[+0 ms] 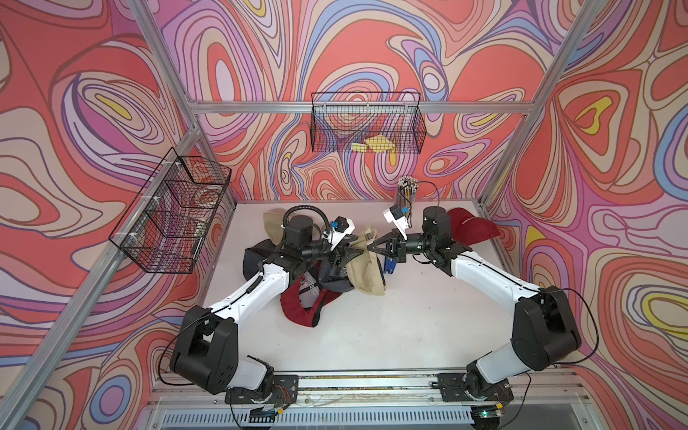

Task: Open the adjustable buckle of the baseball cap
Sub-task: Pull the adjustable strap on the baseball cap.

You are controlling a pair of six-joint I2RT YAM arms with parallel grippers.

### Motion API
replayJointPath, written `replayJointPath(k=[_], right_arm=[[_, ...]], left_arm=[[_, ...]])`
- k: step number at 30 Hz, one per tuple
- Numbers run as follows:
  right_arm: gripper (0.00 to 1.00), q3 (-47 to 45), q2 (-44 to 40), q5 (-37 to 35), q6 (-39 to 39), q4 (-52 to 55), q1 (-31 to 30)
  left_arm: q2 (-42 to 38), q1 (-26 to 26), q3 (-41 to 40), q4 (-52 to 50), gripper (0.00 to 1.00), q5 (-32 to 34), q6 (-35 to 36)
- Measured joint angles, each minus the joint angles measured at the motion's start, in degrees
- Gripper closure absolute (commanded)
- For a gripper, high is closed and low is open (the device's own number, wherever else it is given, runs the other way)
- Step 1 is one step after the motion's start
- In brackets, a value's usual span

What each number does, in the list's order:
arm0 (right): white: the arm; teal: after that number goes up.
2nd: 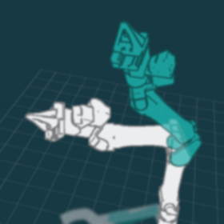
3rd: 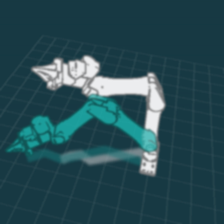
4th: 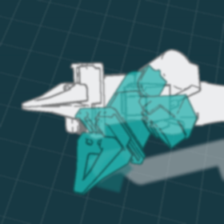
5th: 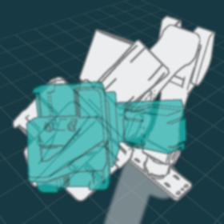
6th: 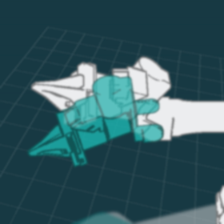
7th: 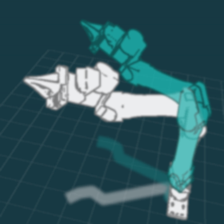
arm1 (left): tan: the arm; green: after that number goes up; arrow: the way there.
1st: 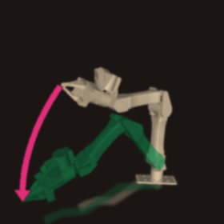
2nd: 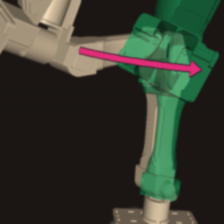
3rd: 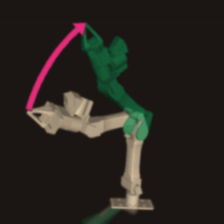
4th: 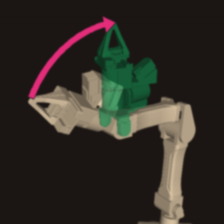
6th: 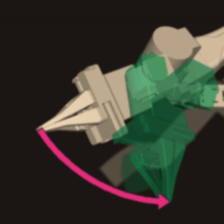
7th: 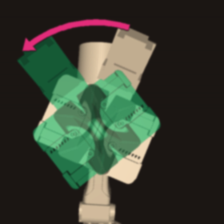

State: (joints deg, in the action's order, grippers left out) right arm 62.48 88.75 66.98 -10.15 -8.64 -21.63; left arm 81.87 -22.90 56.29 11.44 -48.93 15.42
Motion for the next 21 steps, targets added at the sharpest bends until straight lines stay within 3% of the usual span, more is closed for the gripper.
replayJointPath(k=[13,16,21], right_arm=[[1.00,0.0,1.7,2.3,0.5,0.1,-1.5],[1.00,0.0,1.7,2.6,0.7,0.2,-1.6],[1.00,0.0,1.7,2.7,1.2,0.4,-2.0]], left_arm=[[0.0,-3.2,0.0,-2.4,0.49,4.2,4.1],[0.0,-3.4,0.0,-2.4,0.59,5.7,4.3],[-0.9,-3.4,-0.1,-2.1,0.90,7.4,3.1]])
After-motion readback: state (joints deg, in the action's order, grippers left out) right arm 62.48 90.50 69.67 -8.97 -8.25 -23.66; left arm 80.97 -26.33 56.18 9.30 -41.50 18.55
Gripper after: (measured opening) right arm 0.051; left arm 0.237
